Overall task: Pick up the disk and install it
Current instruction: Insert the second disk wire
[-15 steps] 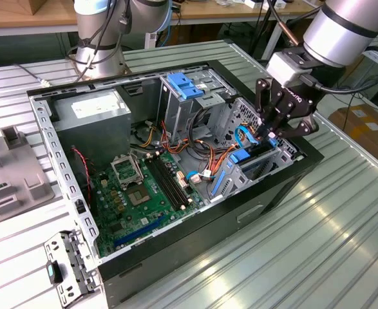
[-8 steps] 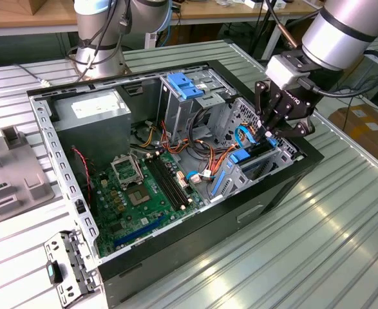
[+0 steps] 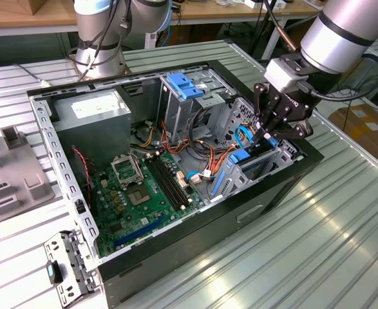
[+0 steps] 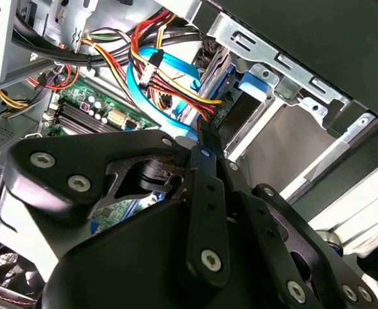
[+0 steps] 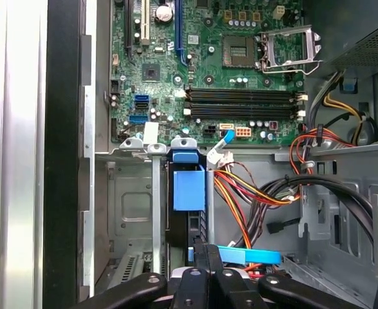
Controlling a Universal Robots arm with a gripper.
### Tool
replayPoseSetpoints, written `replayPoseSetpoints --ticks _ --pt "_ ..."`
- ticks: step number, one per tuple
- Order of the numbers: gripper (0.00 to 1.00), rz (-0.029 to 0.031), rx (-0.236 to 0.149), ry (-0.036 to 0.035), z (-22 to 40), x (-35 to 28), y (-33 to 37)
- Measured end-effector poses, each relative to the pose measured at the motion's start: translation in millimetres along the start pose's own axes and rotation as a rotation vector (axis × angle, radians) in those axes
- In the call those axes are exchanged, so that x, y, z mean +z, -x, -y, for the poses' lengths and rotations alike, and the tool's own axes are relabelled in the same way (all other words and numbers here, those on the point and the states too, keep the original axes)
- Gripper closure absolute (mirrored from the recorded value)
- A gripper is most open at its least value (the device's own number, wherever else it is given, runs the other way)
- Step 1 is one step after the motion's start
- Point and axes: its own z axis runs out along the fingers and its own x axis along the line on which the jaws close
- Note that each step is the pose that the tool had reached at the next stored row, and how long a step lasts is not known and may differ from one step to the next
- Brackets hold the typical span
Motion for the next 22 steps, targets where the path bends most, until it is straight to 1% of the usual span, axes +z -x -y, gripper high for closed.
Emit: replayPoseSetpoints --ticks 2,4,6,8,9,11,13,14,15,19,20,22 --pt "0.89 0.0016 0.0 0.0001 0.0 0.9 -0.7" --pt "0.89 0.005 0.0 0.0001 0.1 1.1 -1.7" --pt "0.89 0.0071 0.0 0.0002 0.2 0.7 -1.7" --pt "0.89 0.0074 -0.001 0.0002 1.0 -1.8 -1.6" --pt "0.89 0.0078 -0.001 0.0002 2.0 -4.4 -1.4" --pt "0.89 0.0087 -0.001 0.0002 3.8 -6.4 -1.2" --pt "0.89 0.0102 -0.001 0.0005 6.9 -9.0 -1.0" --pt "0.89 0.0119 -0.001 0.0008 9.2 -10.6 -0.8" --pt "0.89 0.0155 -0.001 0.0012 12.4 -12.8 -0.7" --pt "0.89 0.0243 -0.001 0.0031 22.0 -19.3 -0.1" --pt "0.89 0.026 -0.001 0.0035 24.0 -21.2 0.0" --pt "0.89 0.0281 -0.002 0.0038 25.9 -23.9 0.2"
